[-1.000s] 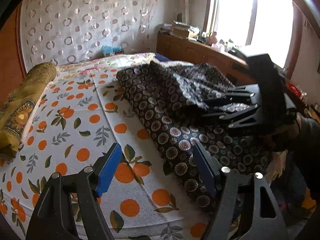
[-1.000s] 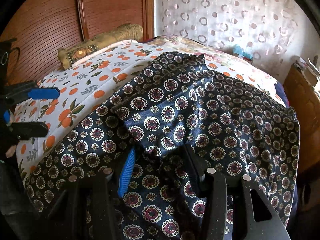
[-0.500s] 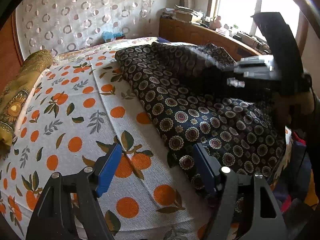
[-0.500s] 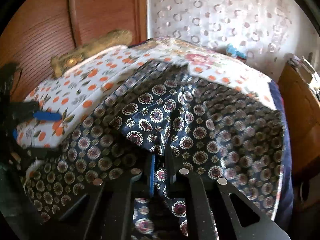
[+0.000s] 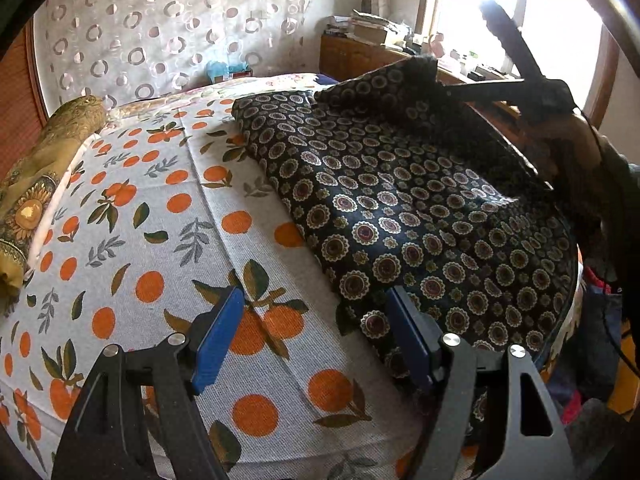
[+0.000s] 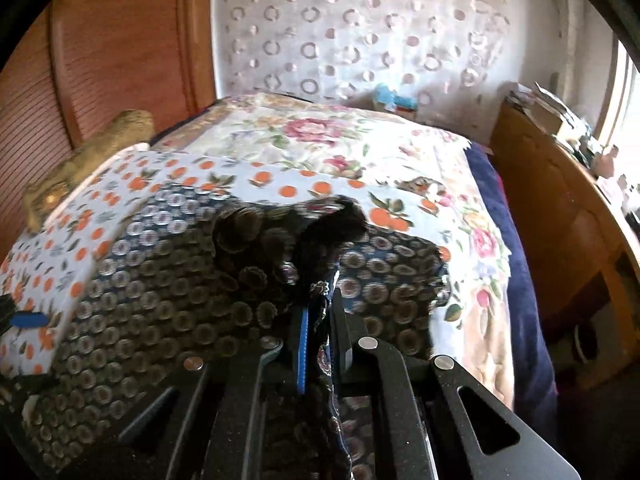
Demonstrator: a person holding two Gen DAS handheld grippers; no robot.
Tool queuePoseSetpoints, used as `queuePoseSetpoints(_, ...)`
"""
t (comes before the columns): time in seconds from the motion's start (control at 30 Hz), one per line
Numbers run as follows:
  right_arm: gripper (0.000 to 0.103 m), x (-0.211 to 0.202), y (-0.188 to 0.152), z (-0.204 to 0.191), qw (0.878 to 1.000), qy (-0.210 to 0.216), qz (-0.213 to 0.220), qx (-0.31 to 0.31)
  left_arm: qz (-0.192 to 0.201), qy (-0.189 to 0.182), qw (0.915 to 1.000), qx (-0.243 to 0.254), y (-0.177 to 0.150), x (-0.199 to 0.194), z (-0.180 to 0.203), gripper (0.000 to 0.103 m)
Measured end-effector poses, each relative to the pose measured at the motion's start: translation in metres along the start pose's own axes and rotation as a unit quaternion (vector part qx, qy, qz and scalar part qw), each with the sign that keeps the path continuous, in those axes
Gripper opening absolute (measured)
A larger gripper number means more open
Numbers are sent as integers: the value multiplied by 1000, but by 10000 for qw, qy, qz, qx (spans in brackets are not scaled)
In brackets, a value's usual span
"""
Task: Fold small clothes
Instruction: 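Grasp the garment's folded end with the right gripper and fold it over, then press and smooth the folded navy garment flat with the right gripper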
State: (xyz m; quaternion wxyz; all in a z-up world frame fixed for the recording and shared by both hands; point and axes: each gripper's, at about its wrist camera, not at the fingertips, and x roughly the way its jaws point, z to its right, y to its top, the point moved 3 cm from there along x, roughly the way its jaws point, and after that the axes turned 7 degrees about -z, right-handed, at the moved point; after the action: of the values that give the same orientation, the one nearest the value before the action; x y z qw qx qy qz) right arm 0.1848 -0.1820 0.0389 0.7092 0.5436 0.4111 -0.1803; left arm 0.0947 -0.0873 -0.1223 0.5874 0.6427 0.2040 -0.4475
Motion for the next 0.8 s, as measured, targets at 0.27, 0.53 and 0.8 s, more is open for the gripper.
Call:
queuePoseSetpoints(0.27, 19, 14, 7, 26, 9962, -544, -71, 682, 23, 4, 10000, -57, 0, -1, -3, 74)
queuePoseSetpoints(0.53, 31, 10, 3, 21, 9962, -360, 194, 775, 26, 24, 10000, -49, 0, -1, -2, 74)
queuePoseSetpoints(0.8, 50, 49, -1, 29, 9969, -391, -439, 524, 21, 38, 10000, -42, 0, -1, -2, 74)
